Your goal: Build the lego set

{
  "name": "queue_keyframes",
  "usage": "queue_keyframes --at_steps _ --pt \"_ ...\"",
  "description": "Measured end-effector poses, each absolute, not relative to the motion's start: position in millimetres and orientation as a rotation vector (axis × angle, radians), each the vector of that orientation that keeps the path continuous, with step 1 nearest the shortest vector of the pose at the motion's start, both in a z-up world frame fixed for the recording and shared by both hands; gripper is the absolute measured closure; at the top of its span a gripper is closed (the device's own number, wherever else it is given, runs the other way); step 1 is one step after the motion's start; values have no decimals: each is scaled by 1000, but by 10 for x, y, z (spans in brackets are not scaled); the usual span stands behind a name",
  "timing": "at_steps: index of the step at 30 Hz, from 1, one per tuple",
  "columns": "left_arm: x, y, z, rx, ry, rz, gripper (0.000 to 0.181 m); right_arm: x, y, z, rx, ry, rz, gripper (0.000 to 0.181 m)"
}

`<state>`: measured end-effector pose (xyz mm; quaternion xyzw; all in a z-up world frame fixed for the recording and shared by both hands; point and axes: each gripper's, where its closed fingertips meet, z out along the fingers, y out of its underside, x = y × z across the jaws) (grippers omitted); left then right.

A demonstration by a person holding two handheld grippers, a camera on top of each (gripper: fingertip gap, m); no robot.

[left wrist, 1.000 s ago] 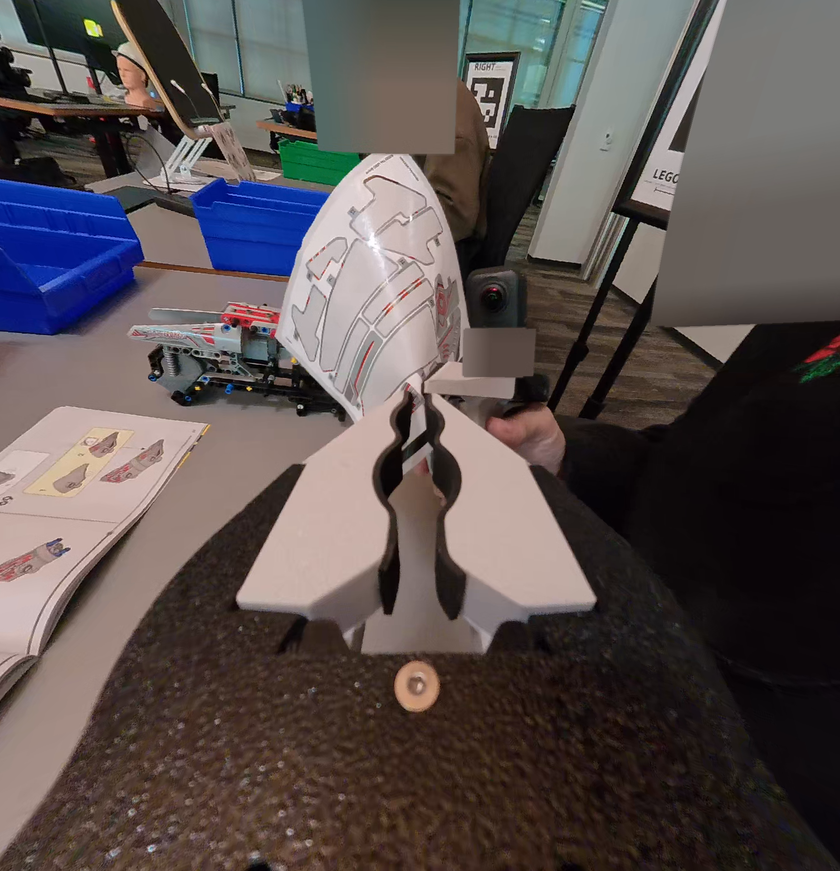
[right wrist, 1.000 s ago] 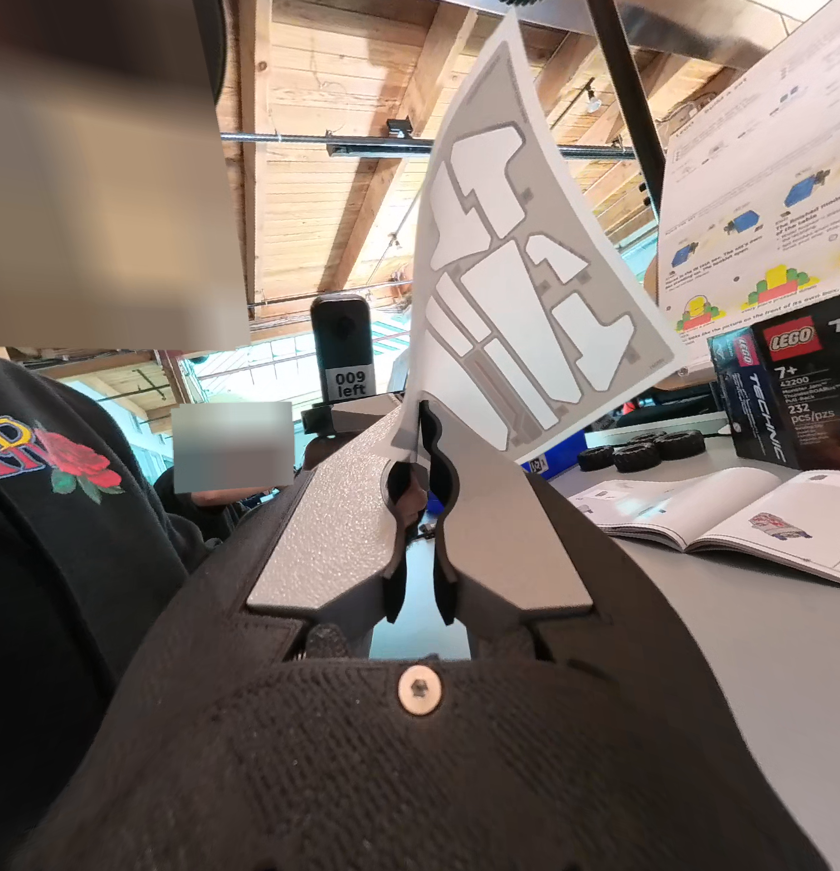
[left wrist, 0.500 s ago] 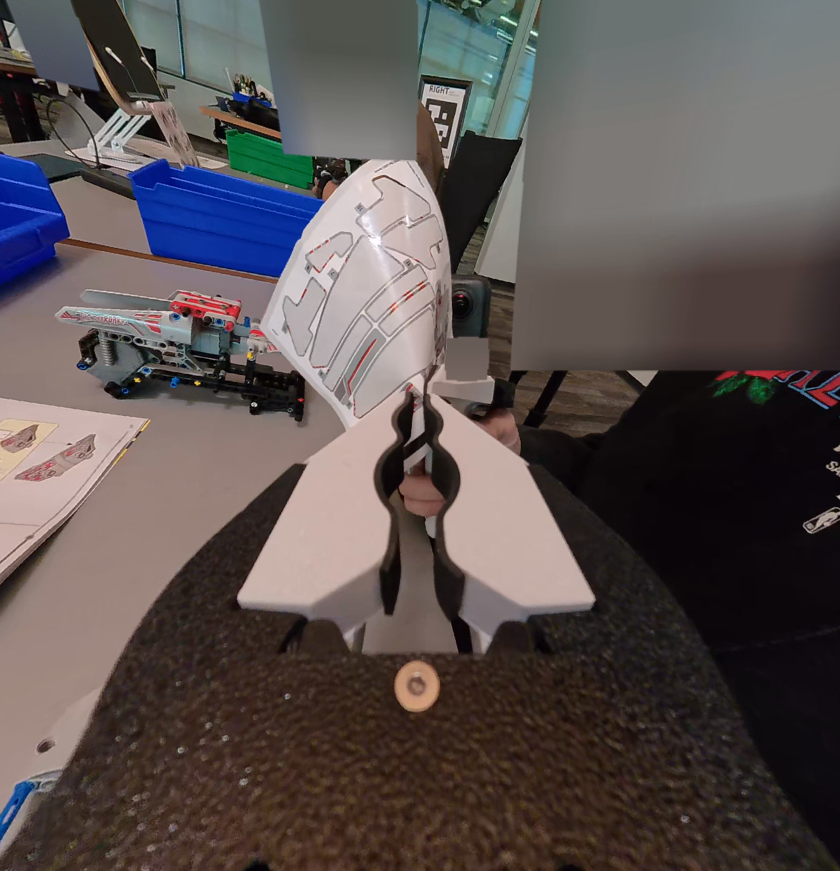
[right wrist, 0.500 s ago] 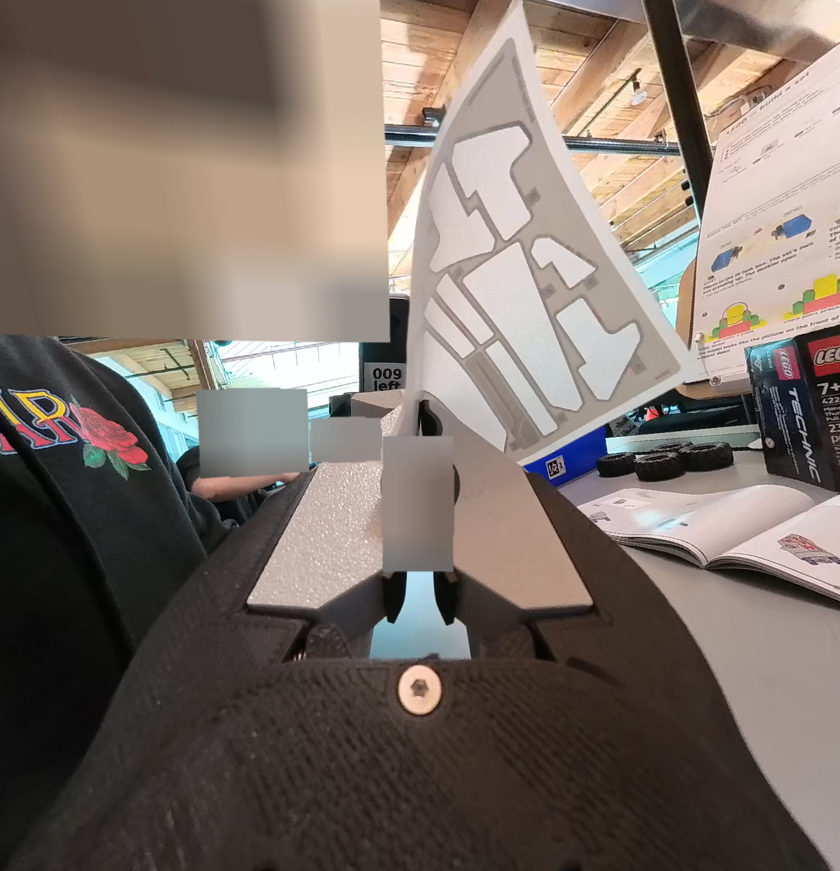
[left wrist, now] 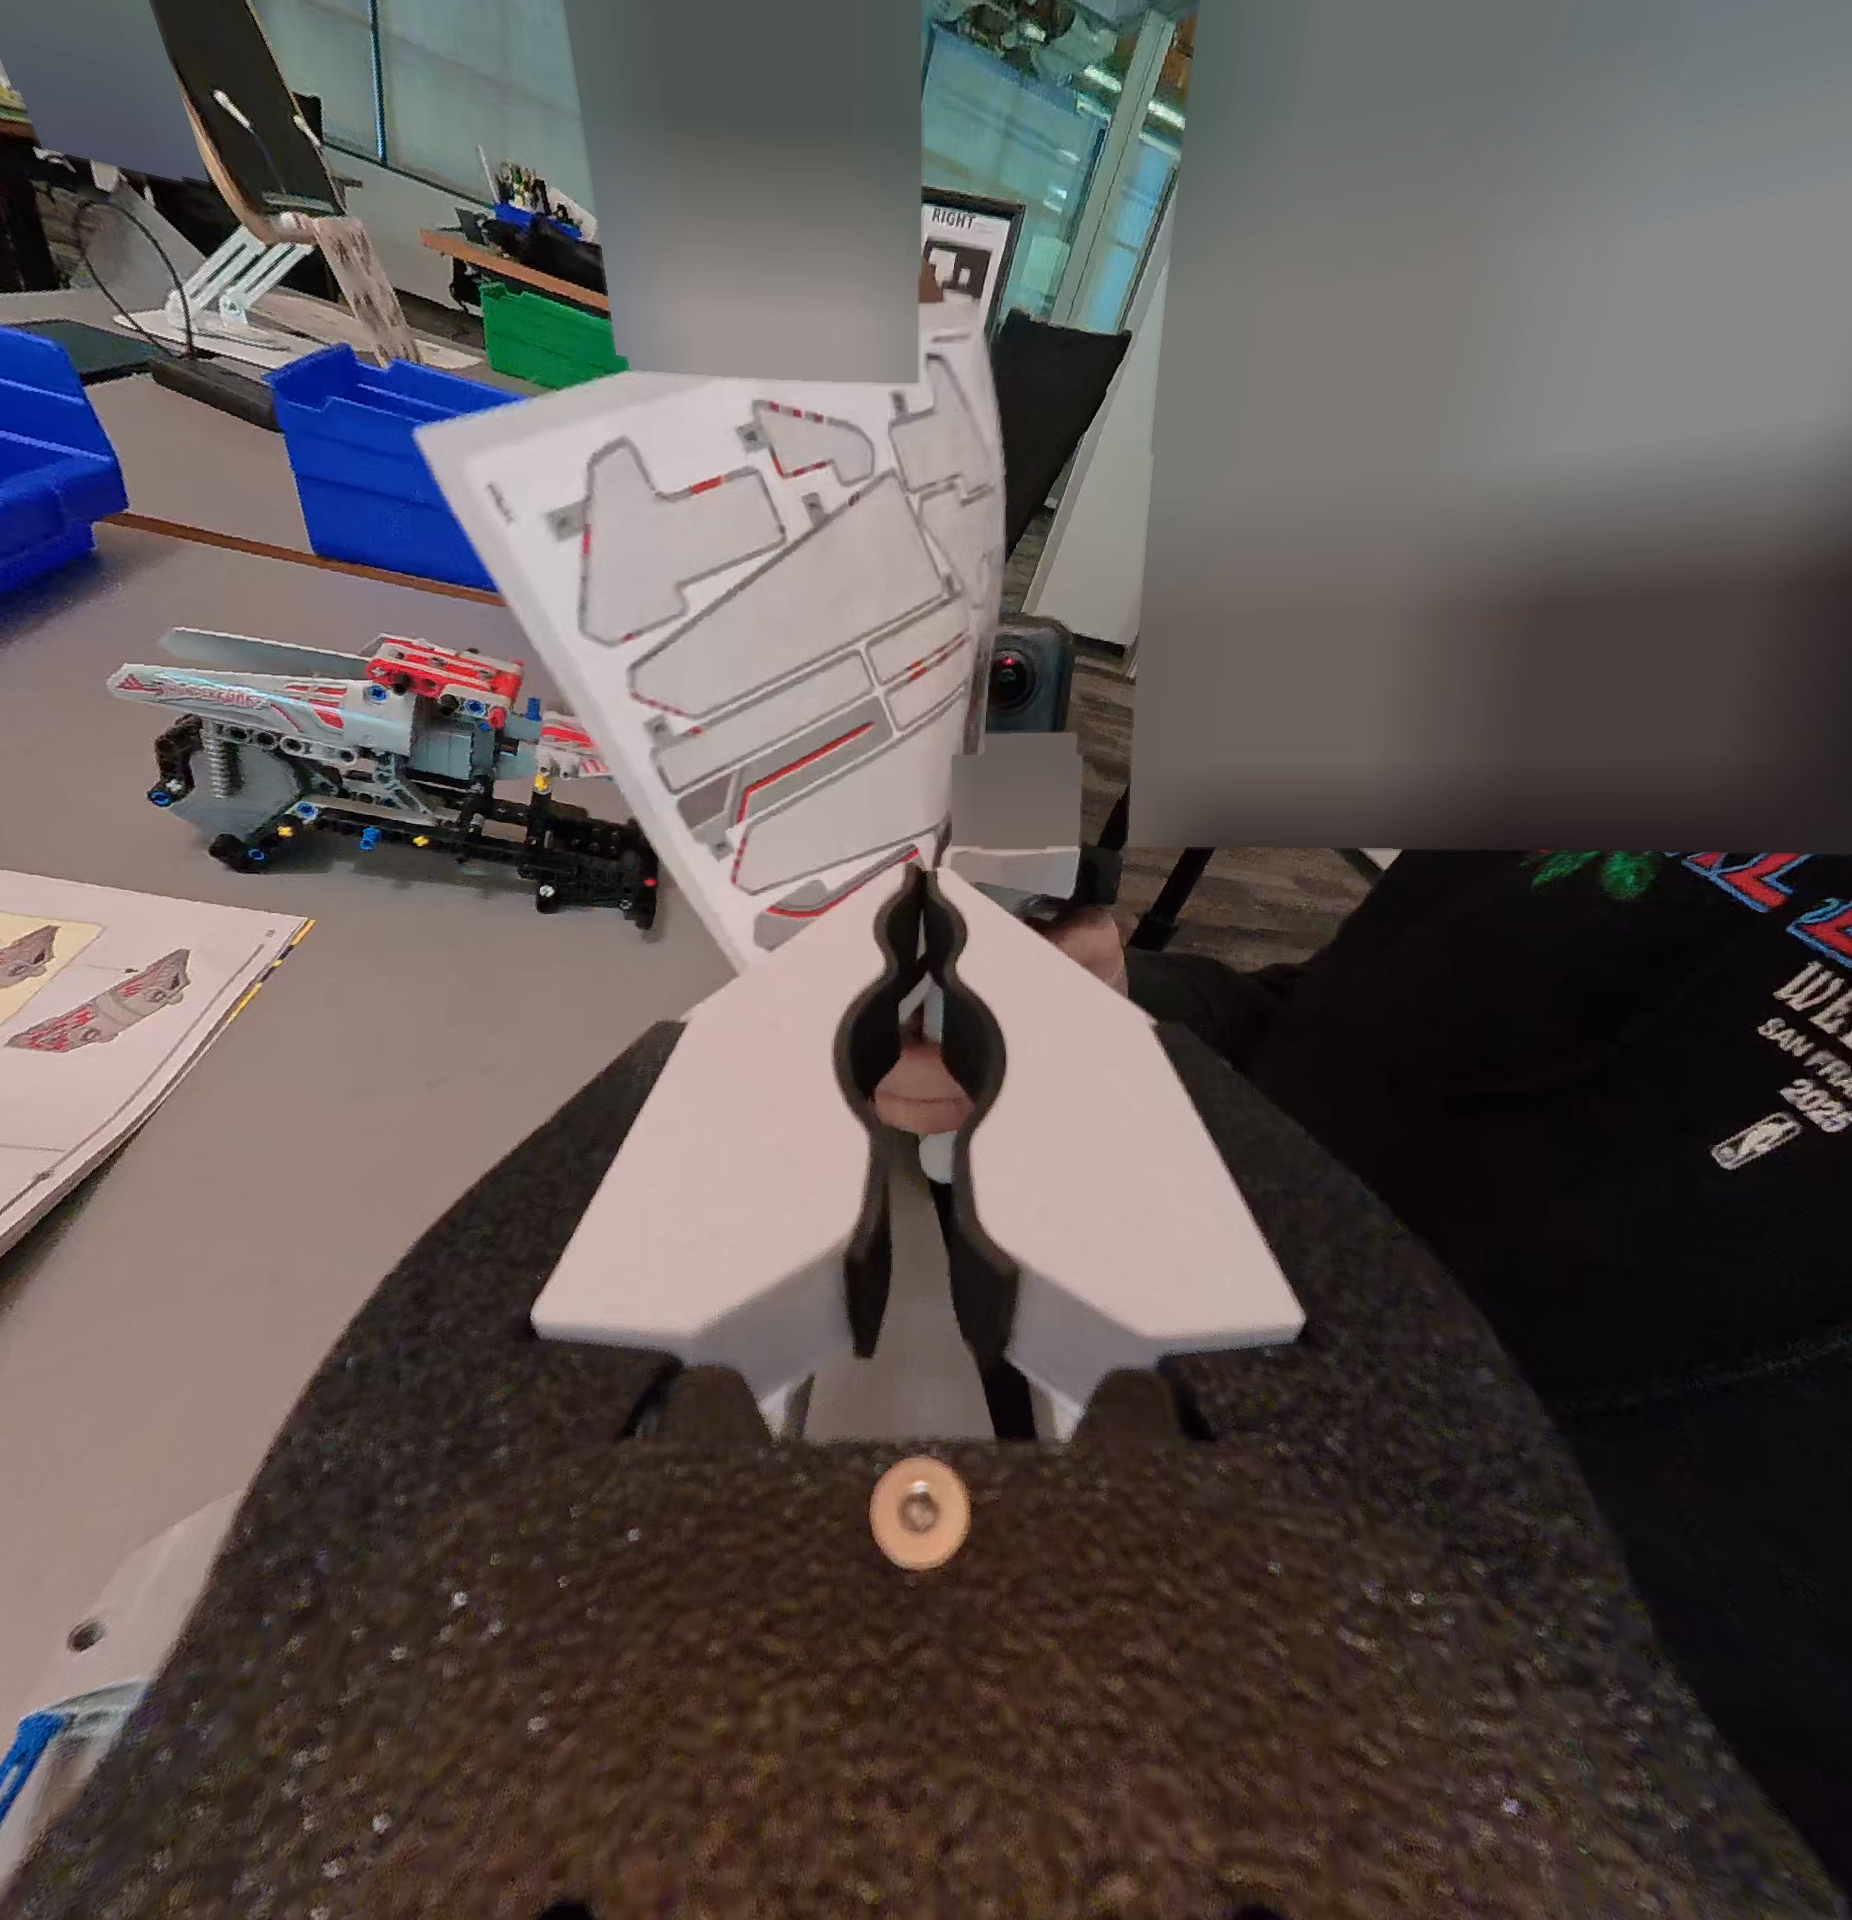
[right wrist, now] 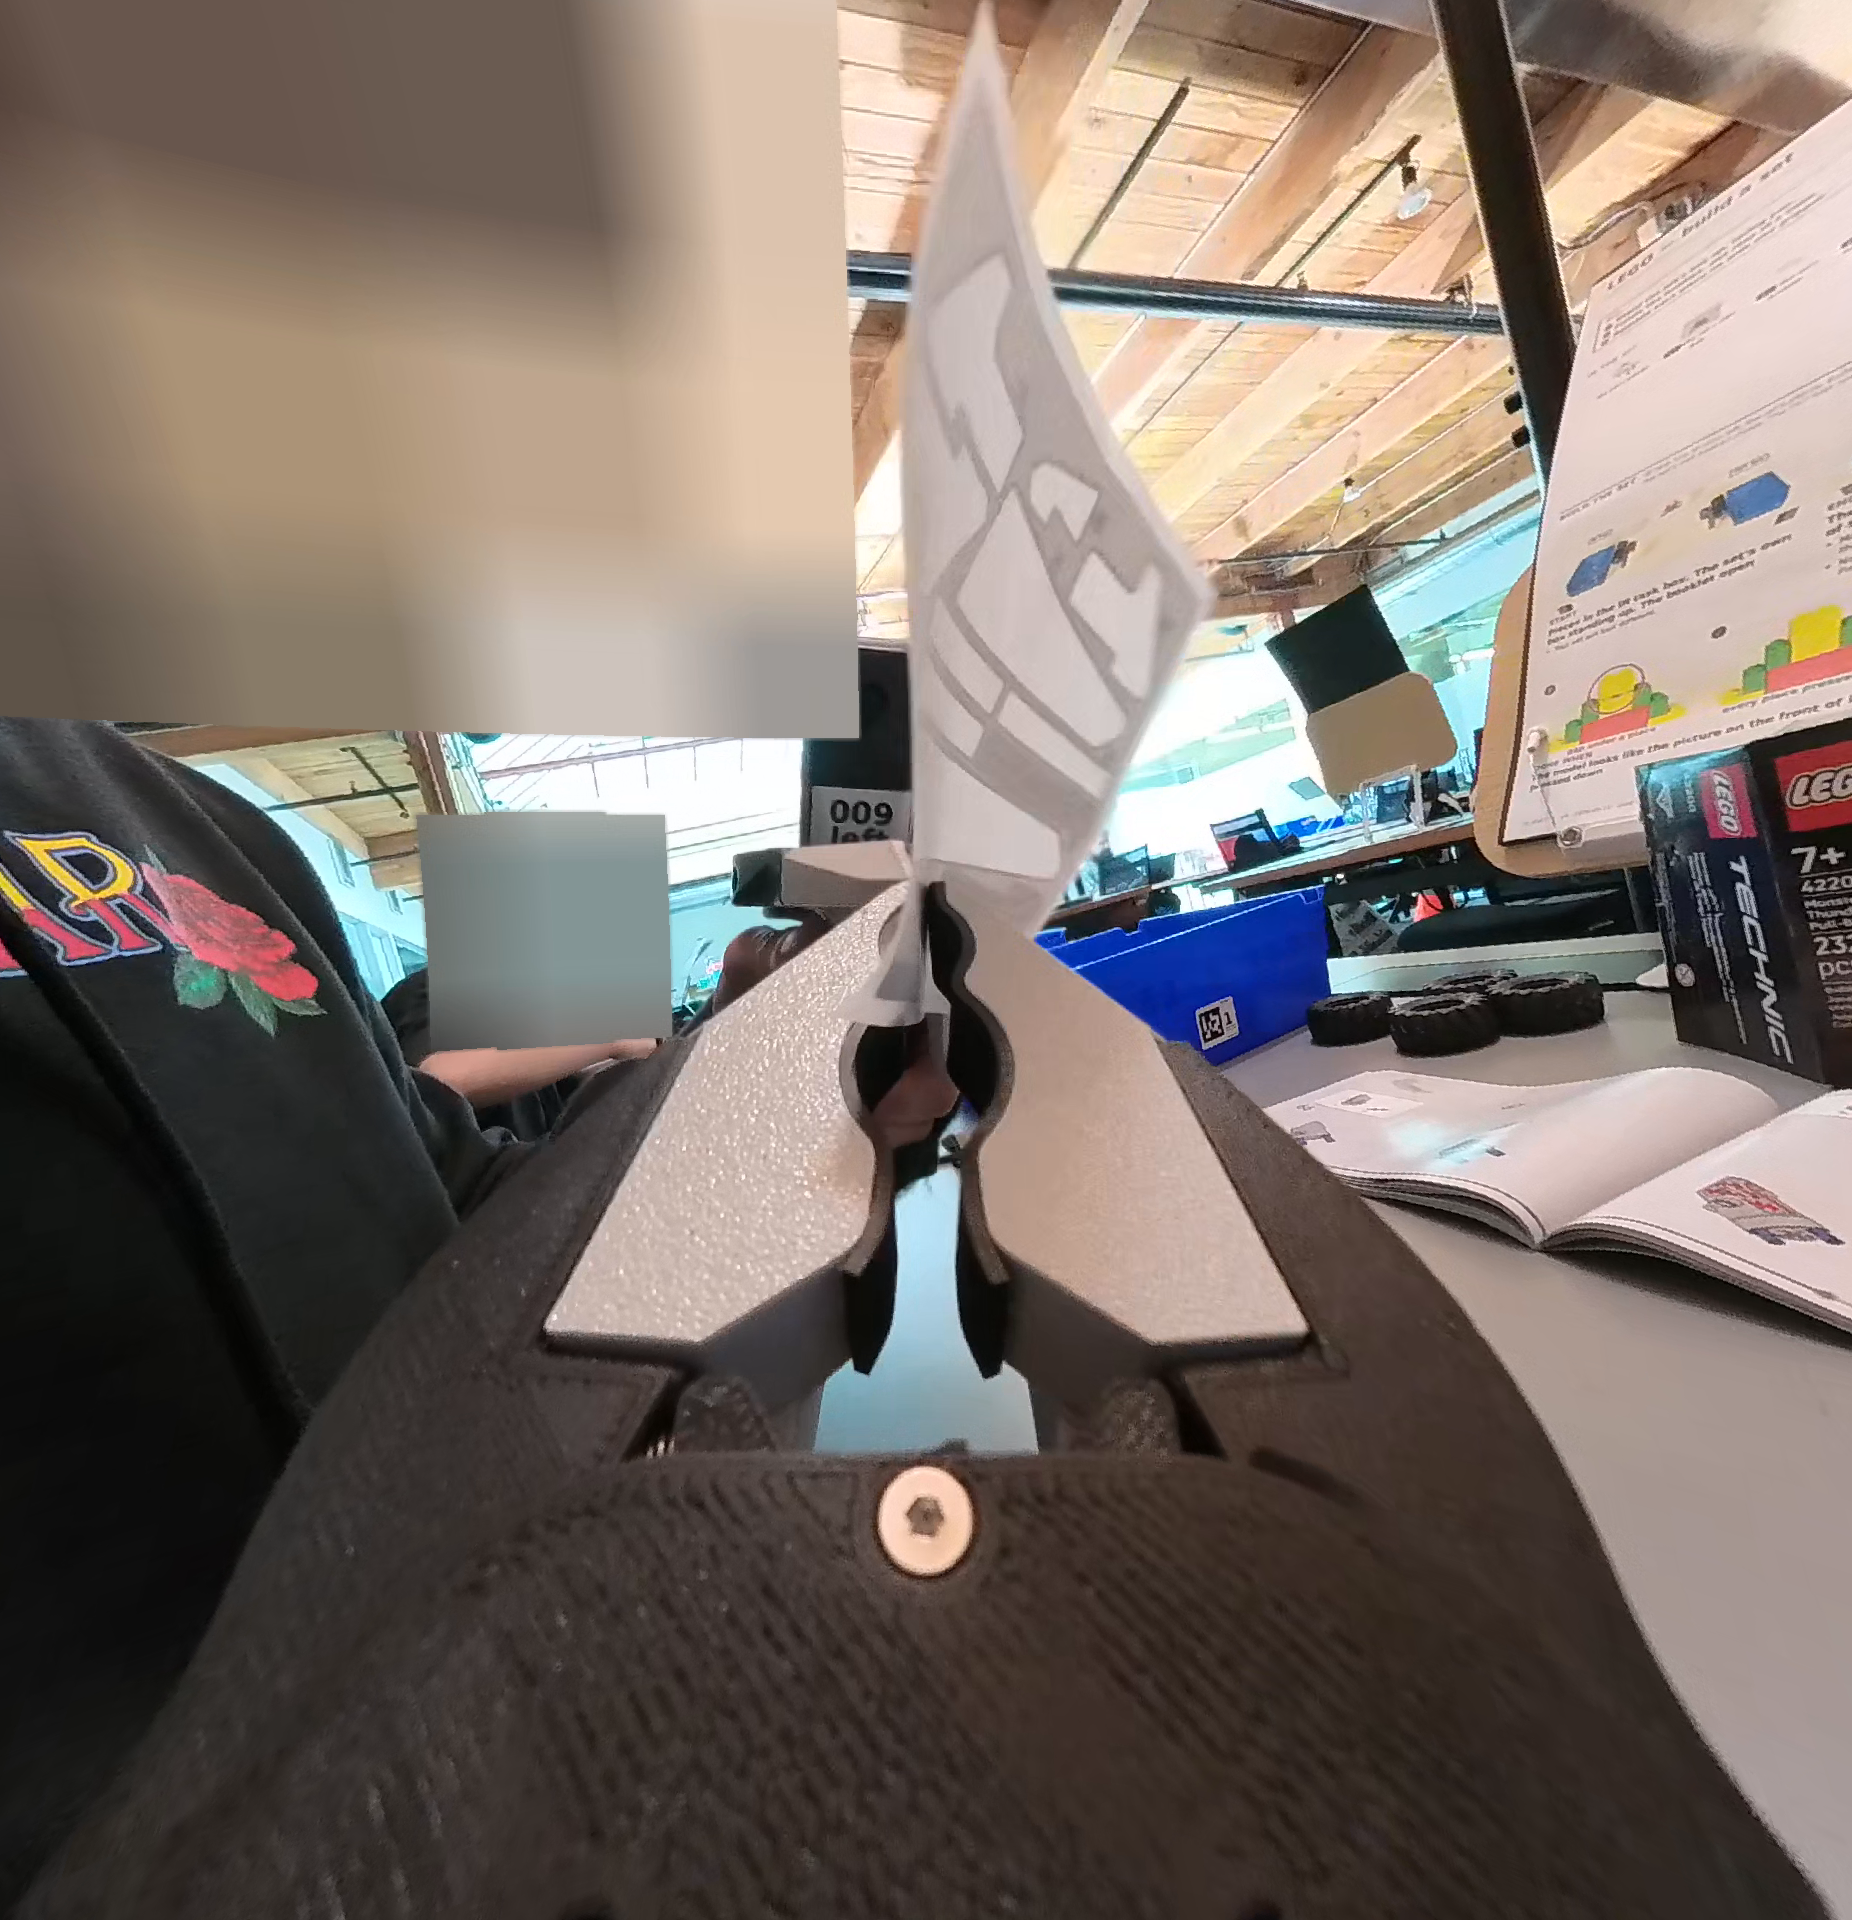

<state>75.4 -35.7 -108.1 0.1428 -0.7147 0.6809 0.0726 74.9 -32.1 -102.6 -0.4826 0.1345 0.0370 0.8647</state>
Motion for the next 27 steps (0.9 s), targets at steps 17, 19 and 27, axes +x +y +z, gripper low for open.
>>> queue_keyframes --at_steps 17,19,27 --pt "1155 -9 -936 688 -1937 2277 181 1091 -521 -1097 -884 547 145 181" --pt "1180 47 -912 708 -1862 2296 181 1123 -545 -1099 -866 569 154 181" --pt "1348 418 -675 751 -1842 2472 181 1395 -428 -1099 -903 682 179 181"
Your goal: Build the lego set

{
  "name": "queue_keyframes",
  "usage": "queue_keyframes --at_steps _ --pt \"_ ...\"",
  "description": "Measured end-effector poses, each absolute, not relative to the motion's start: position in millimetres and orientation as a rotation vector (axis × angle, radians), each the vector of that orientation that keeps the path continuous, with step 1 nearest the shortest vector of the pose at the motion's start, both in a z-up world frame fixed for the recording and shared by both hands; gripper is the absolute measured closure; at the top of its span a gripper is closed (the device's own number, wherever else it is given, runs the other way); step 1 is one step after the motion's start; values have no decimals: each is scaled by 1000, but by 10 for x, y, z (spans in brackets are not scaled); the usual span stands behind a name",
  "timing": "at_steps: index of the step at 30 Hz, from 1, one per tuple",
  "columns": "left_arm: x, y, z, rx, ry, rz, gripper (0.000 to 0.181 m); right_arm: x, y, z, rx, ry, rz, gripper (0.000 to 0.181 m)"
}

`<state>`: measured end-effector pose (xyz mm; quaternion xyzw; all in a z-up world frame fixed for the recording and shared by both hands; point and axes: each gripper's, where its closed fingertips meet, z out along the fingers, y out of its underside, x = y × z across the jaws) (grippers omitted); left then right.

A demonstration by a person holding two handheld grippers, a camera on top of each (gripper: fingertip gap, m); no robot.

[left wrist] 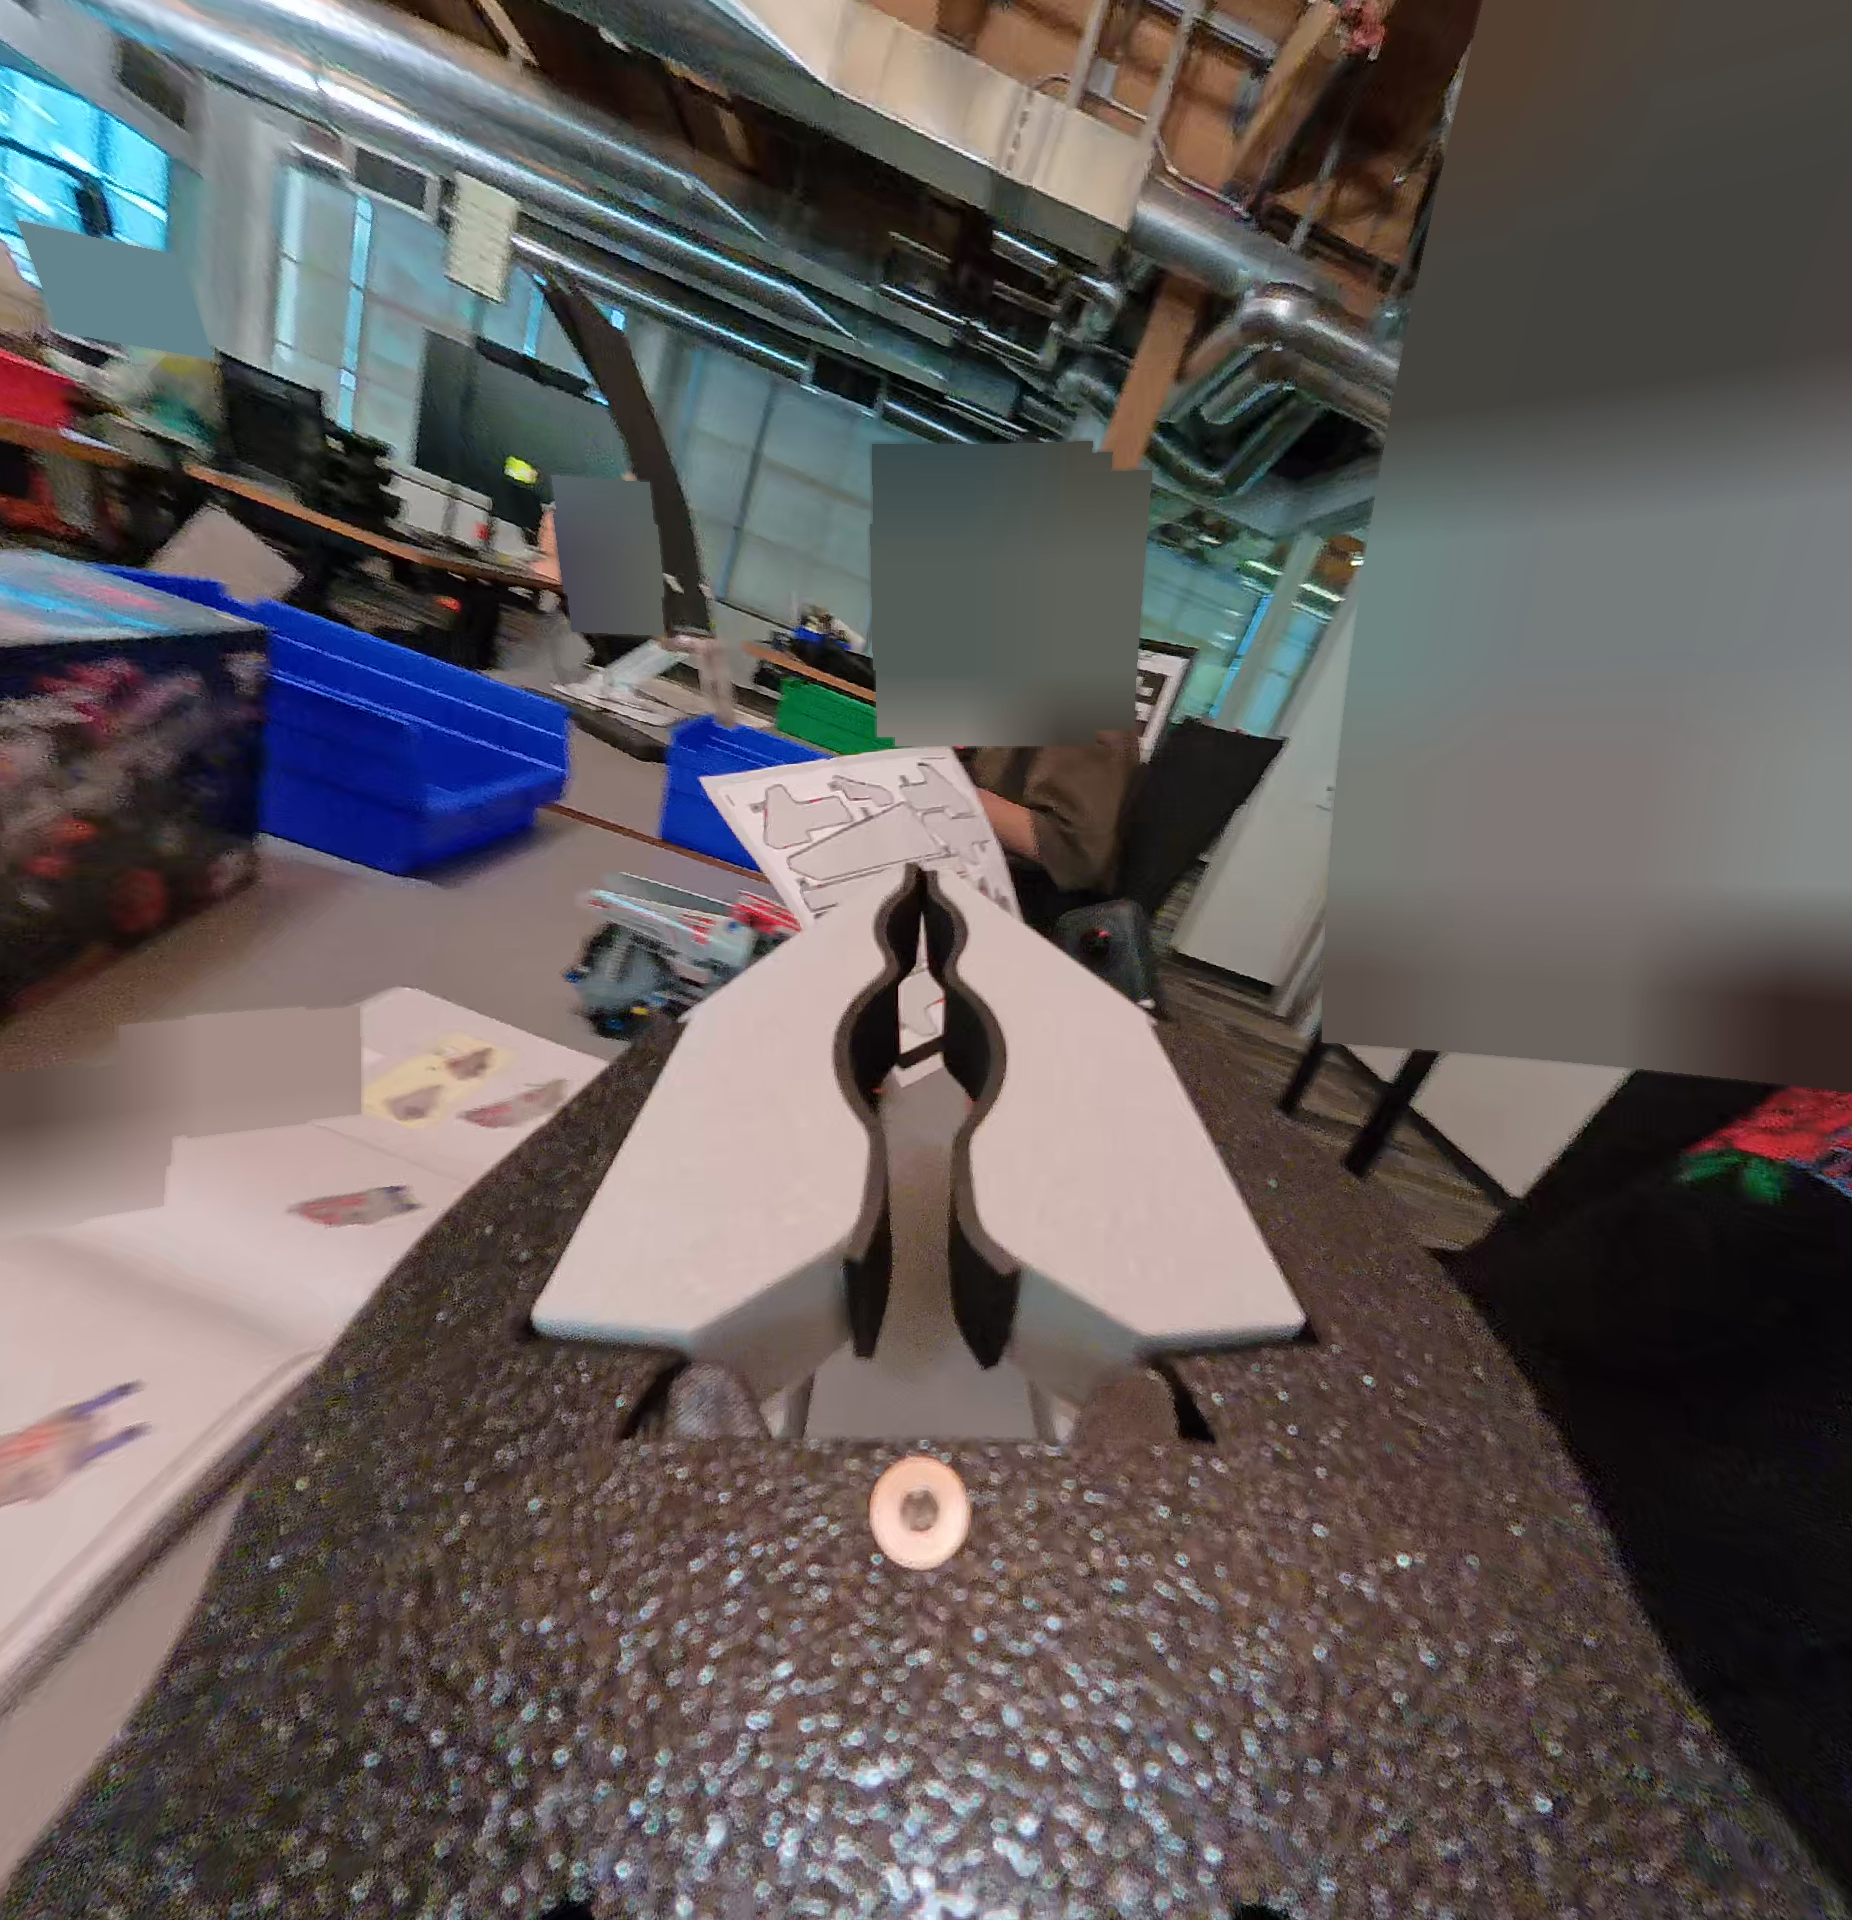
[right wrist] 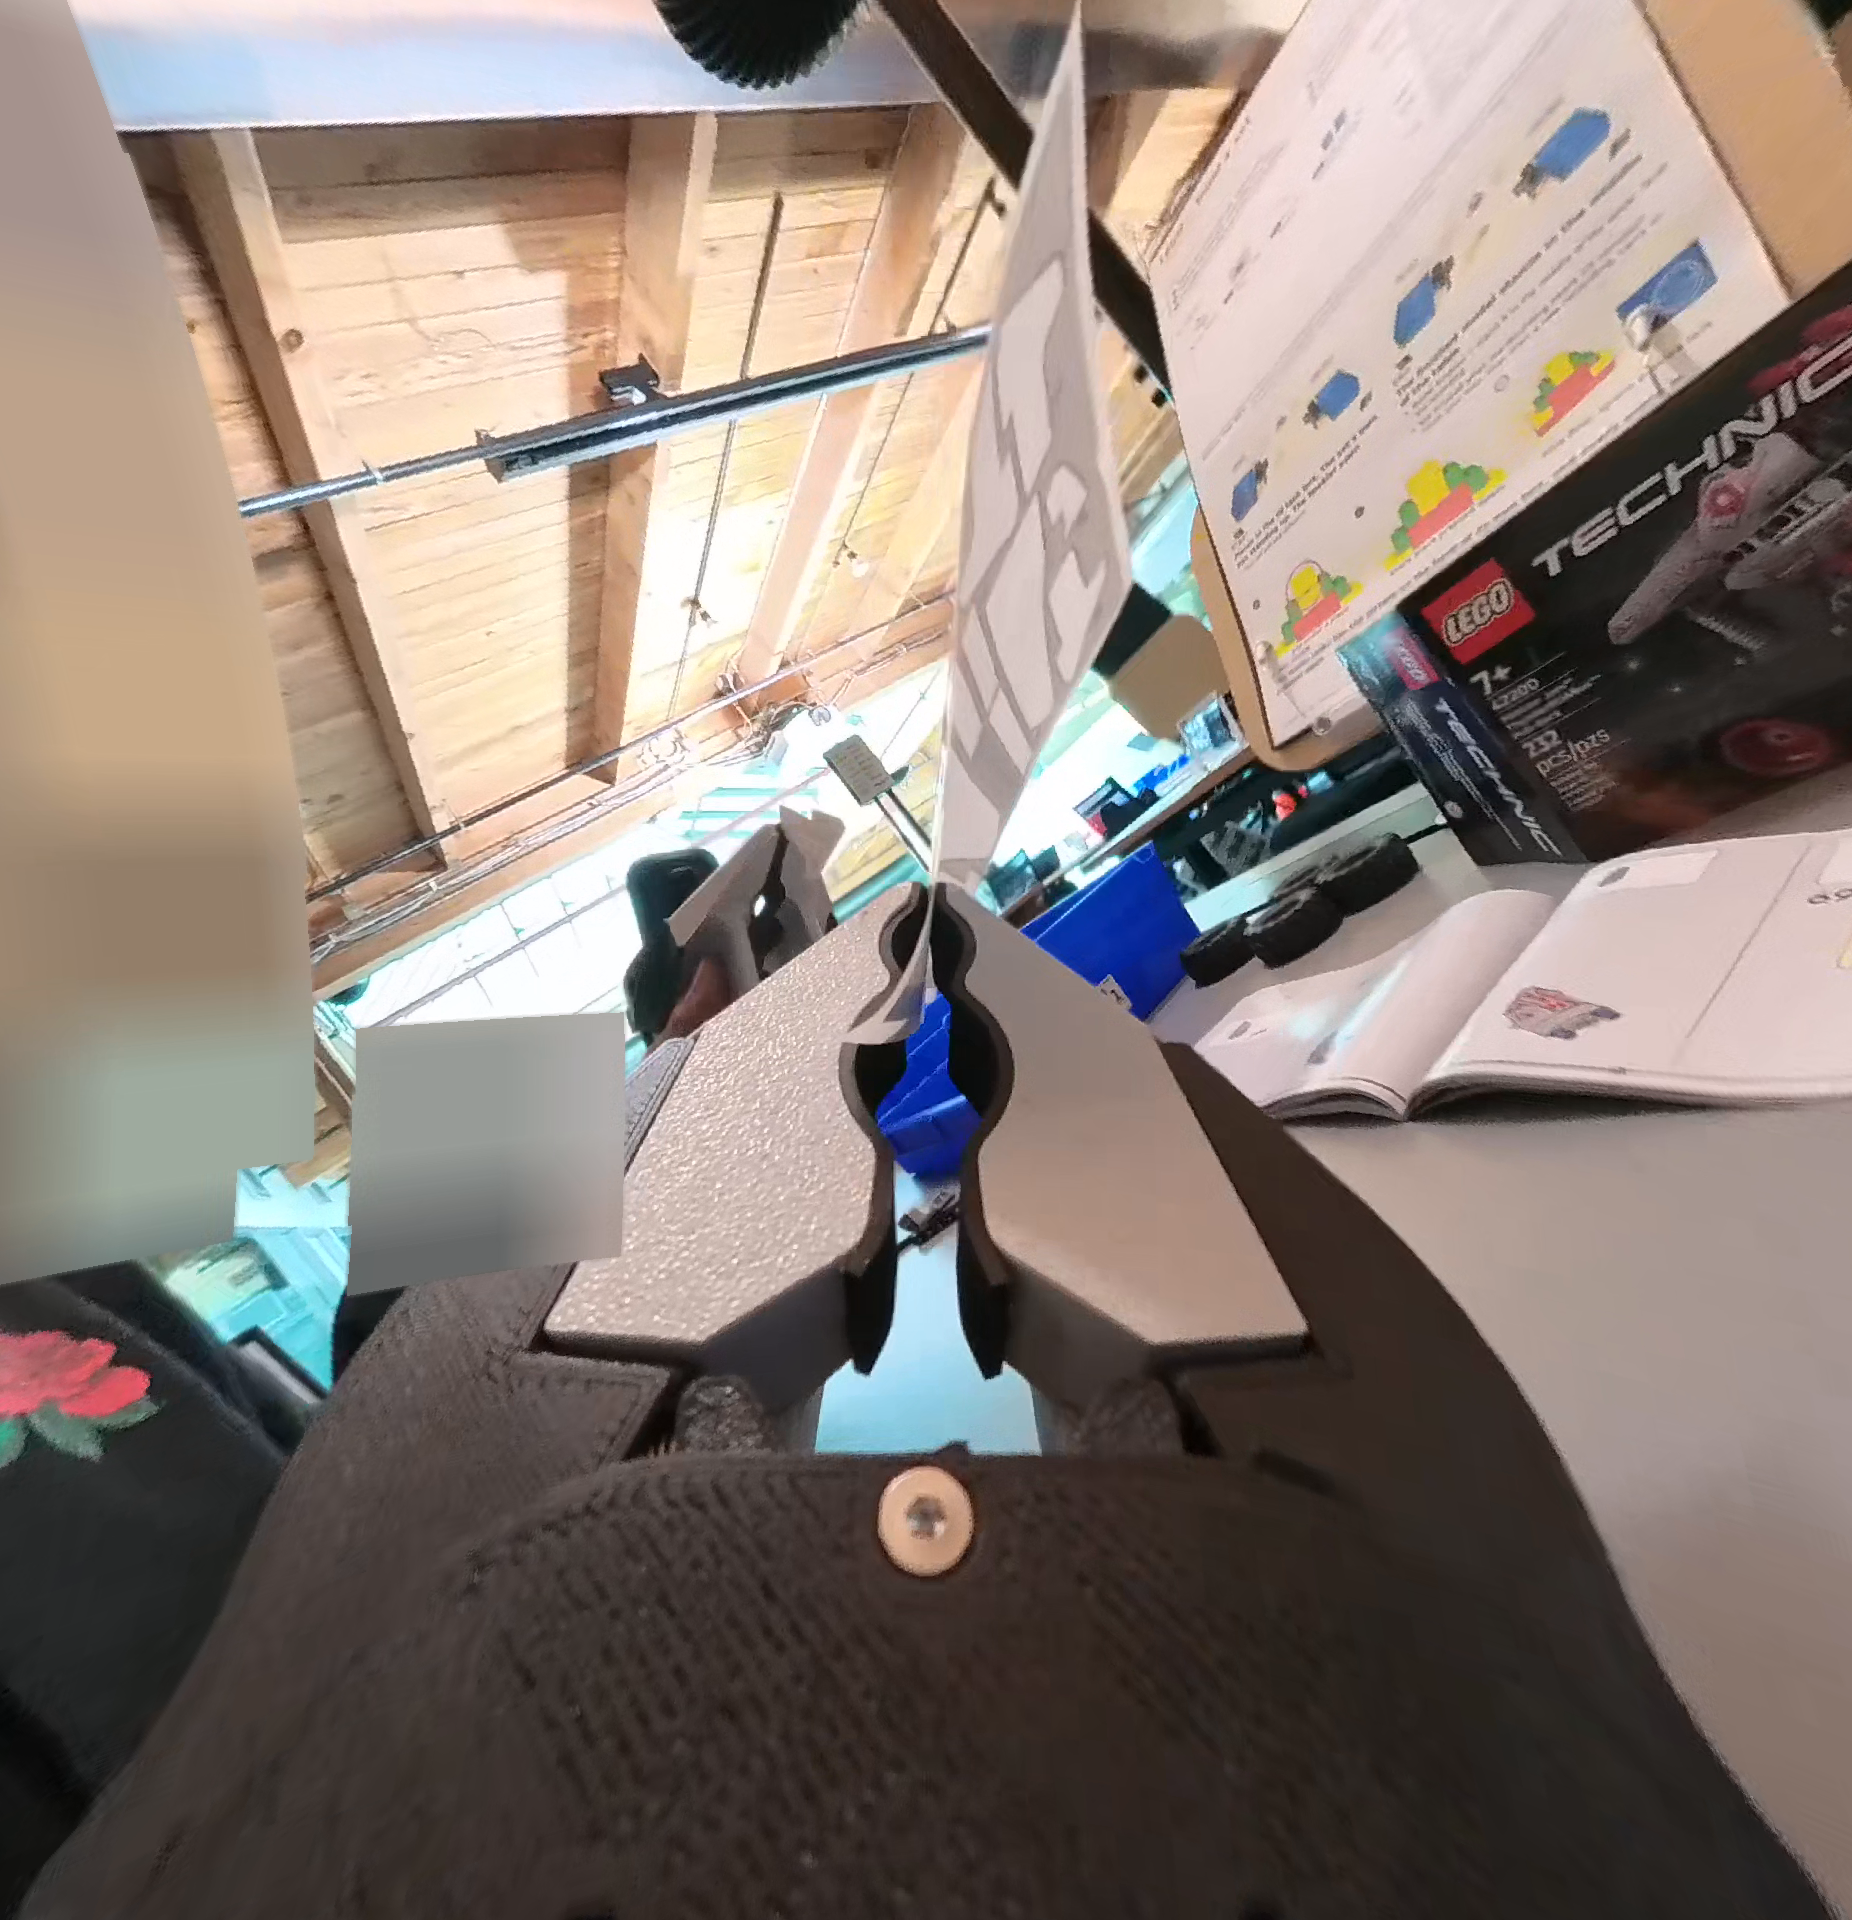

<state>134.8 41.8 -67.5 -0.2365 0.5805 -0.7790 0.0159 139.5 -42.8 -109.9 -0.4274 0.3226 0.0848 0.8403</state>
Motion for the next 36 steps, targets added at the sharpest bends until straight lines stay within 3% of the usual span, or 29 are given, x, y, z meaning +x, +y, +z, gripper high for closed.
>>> queue_keyframes --at_steps 12,19,23,24,27,30,36 --pt "1768 1056 -743 -864 1645 -2311 181 3539 655 -478 -1015 916 487 181" --pt "1778 1190 -786 -883 1624 -2293 181 4360 712 -812 -1174 1200 262 179" --pt "1783 1213 -810 -888 1632 -2279 181 4483 740 -1032 -1304 1304 249 156" --pt "1781 1220 -810 -886 1630 -2275 181 4527 682 -1089 -1339 1340 197 142" --pt "1778 1242 -807 -888 1626 -2264 181 4595 542 -1081 -1409 1350 112 132" --pt "1781 1227 -821 -881 1637 -2243 181 4559 430 -993 -1502 1325 31 104" --pt "1775 1128 -868 -804 1690 -2080 181 4200 126 -571 -1574 1141 -180 87"
